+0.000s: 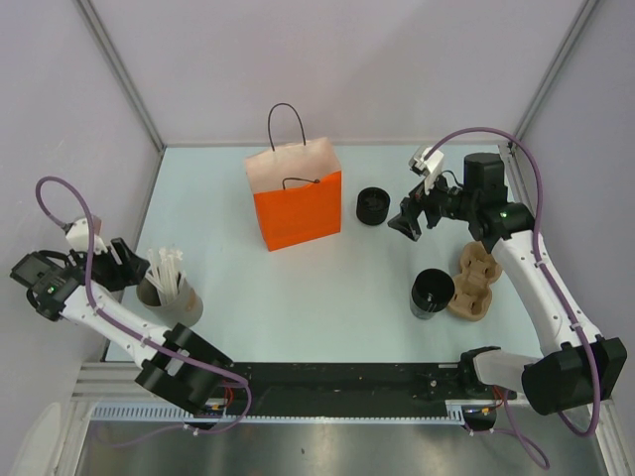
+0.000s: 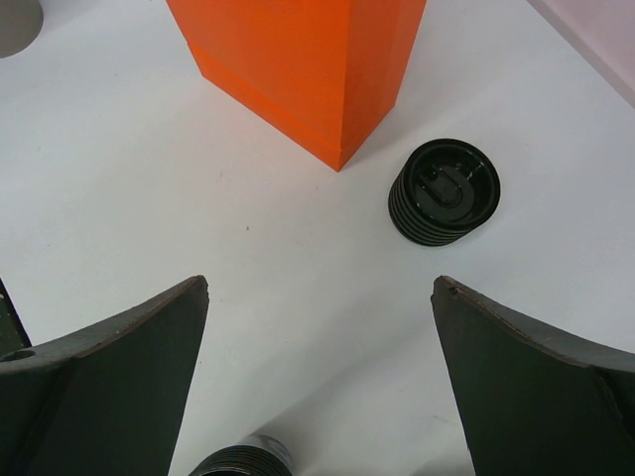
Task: Pack the takeout coffee
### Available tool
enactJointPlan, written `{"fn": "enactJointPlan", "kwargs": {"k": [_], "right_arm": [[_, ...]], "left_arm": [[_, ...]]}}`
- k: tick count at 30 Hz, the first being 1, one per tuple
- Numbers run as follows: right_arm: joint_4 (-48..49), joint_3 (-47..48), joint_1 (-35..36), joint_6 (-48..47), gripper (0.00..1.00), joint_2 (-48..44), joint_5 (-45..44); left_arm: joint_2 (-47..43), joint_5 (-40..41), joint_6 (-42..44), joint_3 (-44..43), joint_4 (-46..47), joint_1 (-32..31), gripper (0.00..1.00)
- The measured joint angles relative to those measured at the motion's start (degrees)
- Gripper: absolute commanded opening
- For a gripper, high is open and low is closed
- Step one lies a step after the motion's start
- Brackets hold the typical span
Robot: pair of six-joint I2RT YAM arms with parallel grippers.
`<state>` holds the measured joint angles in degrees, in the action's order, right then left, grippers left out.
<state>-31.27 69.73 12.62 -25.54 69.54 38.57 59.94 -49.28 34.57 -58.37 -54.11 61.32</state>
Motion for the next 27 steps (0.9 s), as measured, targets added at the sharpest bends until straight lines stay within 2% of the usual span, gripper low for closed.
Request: {"fn": "enactJointPlan", "kwargs": {"k": [10,20,27], "right_arm": [[-0.11,-0.02,0.00,-0.20,0.99,0.00,0.81],[-0.17,-0.04,0.00,-0.26,0.99,0.02,1.14],[-0.20,-0.11,0.00,-0.61,0.99,0.13,1.44]], "left_arm": [[0.00,0.00,-0.22,2.58,2.97,0.09,0.55],[0.09,0.00,-0.76,4.20,5.77,0.11,0.54],[0.85,-0.15,-1.73,5.11,7.52,0.11,0.49]]}}
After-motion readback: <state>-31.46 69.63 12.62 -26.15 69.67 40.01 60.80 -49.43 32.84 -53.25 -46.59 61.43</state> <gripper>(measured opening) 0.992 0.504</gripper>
